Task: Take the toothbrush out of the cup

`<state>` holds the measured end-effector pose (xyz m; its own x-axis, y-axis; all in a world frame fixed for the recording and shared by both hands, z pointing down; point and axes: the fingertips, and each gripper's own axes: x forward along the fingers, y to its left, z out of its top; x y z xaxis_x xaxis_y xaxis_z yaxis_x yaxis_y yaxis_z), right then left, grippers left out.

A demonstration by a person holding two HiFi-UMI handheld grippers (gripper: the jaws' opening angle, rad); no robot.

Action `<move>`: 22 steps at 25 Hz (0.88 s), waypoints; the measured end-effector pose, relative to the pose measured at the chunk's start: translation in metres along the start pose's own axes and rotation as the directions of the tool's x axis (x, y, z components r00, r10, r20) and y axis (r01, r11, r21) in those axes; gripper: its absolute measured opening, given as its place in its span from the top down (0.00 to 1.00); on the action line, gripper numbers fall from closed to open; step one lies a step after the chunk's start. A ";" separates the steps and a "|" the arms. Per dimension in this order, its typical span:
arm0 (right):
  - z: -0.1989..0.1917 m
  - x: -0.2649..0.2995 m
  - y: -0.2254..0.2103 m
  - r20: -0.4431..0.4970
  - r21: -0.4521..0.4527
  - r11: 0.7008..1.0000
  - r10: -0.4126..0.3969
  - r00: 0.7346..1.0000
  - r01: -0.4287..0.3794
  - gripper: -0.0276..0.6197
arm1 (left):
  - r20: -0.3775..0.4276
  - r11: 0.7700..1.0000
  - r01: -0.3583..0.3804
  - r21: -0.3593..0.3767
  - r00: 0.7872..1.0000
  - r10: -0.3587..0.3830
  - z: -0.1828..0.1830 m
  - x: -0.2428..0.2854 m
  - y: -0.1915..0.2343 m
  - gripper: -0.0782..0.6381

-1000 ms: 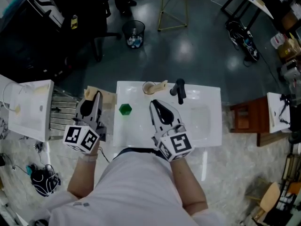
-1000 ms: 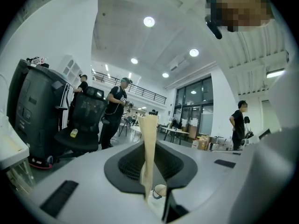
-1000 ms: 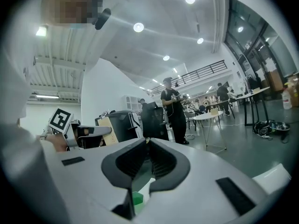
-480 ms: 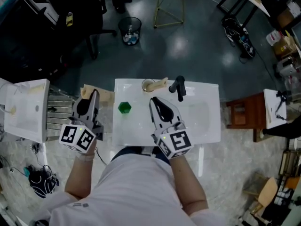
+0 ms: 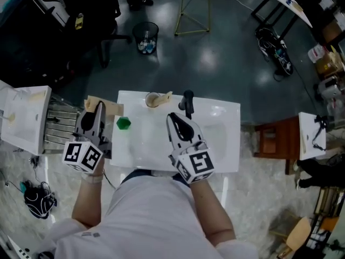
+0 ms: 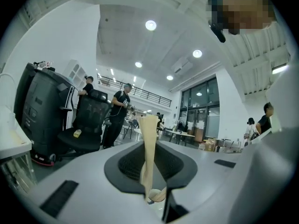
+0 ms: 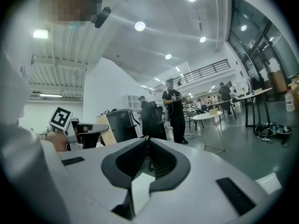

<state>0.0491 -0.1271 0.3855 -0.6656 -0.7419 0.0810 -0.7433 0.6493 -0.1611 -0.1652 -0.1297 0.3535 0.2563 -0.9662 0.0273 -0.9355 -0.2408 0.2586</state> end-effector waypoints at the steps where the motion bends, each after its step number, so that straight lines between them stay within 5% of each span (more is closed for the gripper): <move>1: 0.001 -0.009 -0.011 0.000 0.003 1.000 0.009 1.000 -0.009 0.91 | 0.003 1.000 -0.014 0.003 1.000 0.014 -0.001 0.002 -0.012 0.80; 10: -0.002 -0.065 -0.100 -0.025 0.049 0.994 0.102 0.995 -0.100 0.91 | -0.005 0.991 -0.130 0.016 0.992 0.130 -0.026 0.017 -0.109 0.80; 22: -0.002 -0.119 -0.157 -0.028 0.088 0.976 0.200 0.979 -0.197 0.91 | -0.008 0.976 -0.214 0.037 0.977 0.214 -0.047 0.021 -0.198 0.80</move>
<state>0.2447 -0.1409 0.4035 -0.8027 -0.5916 0.0750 -0.5885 0.7656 -0.2600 0.0370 -0.0980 0.3487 0.0520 -0.9946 0.0899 -0.9769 -0.0320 0.2113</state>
